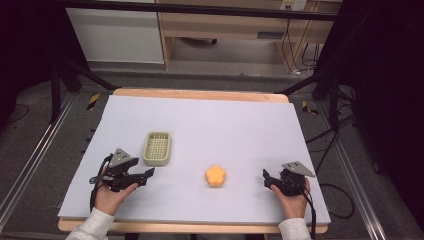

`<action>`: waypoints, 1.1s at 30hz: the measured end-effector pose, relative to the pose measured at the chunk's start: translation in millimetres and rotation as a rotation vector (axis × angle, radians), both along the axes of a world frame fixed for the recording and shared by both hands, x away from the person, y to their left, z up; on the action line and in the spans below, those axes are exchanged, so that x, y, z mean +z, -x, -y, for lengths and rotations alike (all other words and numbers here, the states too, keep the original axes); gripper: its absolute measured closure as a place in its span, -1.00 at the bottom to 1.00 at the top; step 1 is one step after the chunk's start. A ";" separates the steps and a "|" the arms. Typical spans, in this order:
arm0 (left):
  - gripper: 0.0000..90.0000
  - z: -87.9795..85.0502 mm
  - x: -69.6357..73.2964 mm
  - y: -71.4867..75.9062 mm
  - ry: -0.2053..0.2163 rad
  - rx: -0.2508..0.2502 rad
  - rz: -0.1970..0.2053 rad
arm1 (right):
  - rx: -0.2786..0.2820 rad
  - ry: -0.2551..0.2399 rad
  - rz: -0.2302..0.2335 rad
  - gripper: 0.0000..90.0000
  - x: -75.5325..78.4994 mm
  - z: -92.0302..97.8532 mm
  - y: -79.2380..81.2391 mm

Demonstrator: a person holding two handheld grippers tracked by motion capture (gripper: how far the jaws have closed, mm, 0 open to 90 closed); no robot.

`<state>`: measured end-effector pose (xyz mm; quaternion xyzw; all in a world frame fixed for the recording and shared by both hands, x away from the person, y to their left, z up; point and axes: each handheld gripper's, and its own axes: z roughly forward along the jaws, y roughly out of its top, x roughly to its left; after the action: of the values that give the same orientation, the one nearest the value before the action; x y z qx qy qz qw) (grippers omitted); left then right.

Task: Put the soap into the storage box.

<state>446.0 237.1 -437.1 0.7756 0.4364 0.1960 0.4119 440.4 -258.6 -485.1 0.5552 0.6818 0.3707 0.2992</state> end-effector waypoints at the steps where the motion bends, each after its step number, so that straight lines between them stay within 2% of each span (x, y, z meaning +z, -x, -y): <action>1: -0.40 1.1 1.0 -0.6 0.000 -0.002 0.002 | 0.001 0.001 0.001 -0.67 0.0 -0.2 0.0; 14: -0.41 29.0 10.5 -9.1 -0.048 -0.074 0.009 | 0.005 0.002 -0.004 -0.70 -0.6 0.0 -0.7; 21: -0.42 41.8 14.3 -11.6 -0.041 -0.091 0.012 | 0.008 0.002 -0.005 -0.71 -0.7 -0.1 -0.9; 33: -0.43 59.8 16.4 -15.4 -0.056 -0.128 -0.001 | 0.017 0.002 -0.015 -0.71 -1.0 -0.6 -1.6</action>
<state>461.4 177.3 -420.7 0.8133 0.3805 0.1811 0.4013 442.0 -258.0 -486.1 0.5521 0.6890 0.3682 0.2915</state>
